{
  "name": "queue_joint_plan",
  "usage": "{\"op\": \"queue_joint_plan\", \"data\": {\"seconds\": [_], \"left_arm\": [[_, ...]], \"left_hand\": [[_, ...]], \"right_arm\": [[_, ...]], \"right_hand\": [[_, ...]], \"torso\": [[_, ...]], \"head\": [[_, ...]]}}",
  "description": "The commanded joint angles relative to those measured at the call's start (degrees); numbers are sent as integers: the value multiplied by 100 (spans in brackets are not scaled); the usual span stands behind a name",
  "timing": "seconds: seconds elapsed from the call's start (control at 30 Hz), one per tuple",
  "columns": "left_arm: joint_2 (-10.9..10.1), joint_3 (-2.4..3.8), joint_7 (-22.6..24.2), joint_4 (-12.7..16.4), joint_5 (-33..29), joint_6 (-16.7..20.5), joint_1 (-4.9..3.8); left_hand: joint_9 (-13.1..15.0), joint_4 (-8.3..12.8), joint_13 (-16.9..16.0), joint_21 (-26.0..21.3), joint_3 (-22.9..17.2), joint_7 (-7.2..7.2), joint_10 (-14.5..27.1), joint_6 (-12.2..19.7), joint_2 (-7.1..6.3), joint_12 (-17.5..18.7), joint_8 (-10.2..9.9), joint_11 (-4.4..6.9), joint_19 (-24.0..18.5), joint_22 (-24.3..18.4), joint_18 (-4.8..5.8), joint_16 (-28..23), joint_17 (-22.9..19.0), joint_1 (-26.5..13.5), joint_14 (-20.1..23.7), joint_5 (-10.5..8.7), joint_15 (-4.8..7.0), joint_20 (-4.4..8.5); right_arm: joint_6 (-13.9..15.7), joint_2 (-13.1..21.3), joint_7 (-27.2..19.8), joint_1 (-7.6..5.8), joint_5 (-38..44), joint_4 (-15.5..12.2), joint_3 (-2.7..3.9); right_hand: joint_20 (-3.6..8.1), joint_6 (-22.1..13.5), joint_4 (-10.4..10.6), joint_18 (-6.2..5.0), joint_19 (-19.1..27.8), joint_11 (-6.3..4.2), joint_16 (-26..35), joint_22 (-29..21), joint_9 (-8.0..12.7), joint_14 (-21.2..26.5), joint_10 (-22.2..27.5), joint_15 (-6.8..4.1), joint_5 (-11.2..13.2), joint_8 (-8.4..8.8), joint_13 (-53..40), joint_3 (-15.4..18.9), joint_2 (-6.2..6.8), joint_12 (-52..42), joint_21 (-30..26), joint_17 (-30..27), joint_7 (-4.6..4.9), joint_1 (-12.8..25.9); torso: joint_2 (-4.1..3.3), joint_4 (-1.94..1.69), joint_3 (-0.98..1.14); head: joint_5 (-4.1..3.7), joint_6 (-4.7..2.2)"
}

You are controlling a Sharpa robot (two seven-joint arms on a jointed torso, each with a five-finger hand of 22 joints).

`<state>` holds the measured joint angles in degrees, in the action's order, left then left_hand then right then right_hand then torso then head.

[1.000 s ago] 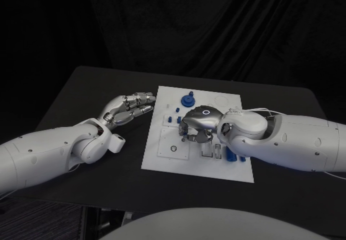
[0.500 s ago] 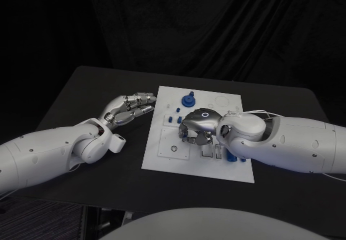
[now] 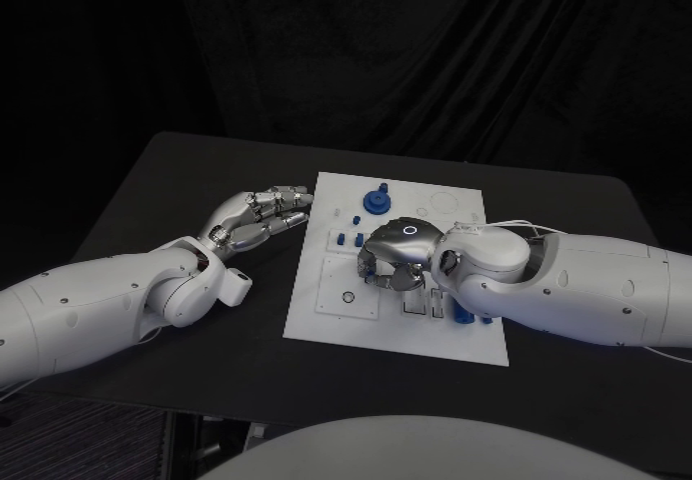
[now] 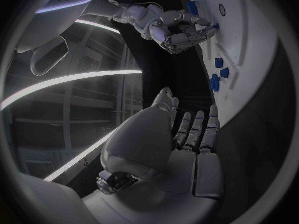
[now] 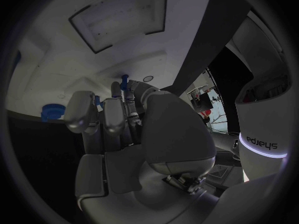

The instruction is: Assemble the parts on the task board

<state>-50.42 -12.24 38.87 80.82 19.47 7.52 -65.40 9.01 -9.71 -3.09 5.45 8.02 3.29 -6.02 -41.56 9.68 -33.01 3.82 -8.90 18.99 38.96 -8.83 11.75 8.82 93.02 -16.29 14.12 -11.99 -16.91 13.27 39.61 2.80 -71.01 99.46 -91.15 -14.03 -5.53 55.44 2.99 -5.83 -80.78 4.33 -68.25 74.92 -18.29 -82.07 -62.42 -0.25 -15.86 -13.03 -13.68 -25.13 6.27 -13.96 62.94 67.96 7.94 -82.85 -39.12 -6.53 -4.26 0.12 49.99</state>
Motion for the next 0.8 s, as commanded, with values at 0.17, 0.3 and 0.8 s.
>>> {"op": "queue_joint_plan", "data": {"seconds": [0.17, 0.3, 0.8], "left_arm": [[18, 6, 643, -2, -28, -88, 20], [23, 6, 638, -10, -28, -94, 24], [34, 6, 623, -37, -28, -107, 36]], "left_hand": [[-9, 34, -9, 31, 0, 54, -14, -3, 59, 13, 17, -40, 53, -6, 95, 36, -12, 8, -5, 28, -28, 11], [-9, 35, -9, 32, -2, 60, -15, -6, 63, 16, 18, -44, 56, -7, 101, 44, -13, 5, -10, 28, -32, 11], [-9, 36, -9, 33, -3, 66, -17, -7, 67, 15, 18, -48, 59, -8, 109, 52, -16, 1, -11, 28, -37, 11]], "right_arm": [[-181, -22, 17, 60, 38, 40, -13], [-189, -28, -4, 70, 38, 42, -13], [-177, 22, 0, 83, 38, 11, -13]], "right_hand": [[-51, -105, -3, 76, 38, 77, 63, 831, 44, 43, 93, 64, -30, 154, 33, 10, 75, 101, -75, -42, 78, 43], [-85, -266, 62, 65, 79, 119, 116, 811, 91, 87, 235, 102, -31, 291, 67, 46, 120, 185, -149, -94, 105, 144], [-112, -1245, 289, 8, 228, 174, 291, 740, 275, 245, 801, 97, -24, 853, 49, 278, 265, 270, -447, -285, -169, 431]], "torso": [[2, 6, 0], [0, 5, 1], [3, 5, 3]], "head": [[21, 1], [25, 1], [26, 1]]}}
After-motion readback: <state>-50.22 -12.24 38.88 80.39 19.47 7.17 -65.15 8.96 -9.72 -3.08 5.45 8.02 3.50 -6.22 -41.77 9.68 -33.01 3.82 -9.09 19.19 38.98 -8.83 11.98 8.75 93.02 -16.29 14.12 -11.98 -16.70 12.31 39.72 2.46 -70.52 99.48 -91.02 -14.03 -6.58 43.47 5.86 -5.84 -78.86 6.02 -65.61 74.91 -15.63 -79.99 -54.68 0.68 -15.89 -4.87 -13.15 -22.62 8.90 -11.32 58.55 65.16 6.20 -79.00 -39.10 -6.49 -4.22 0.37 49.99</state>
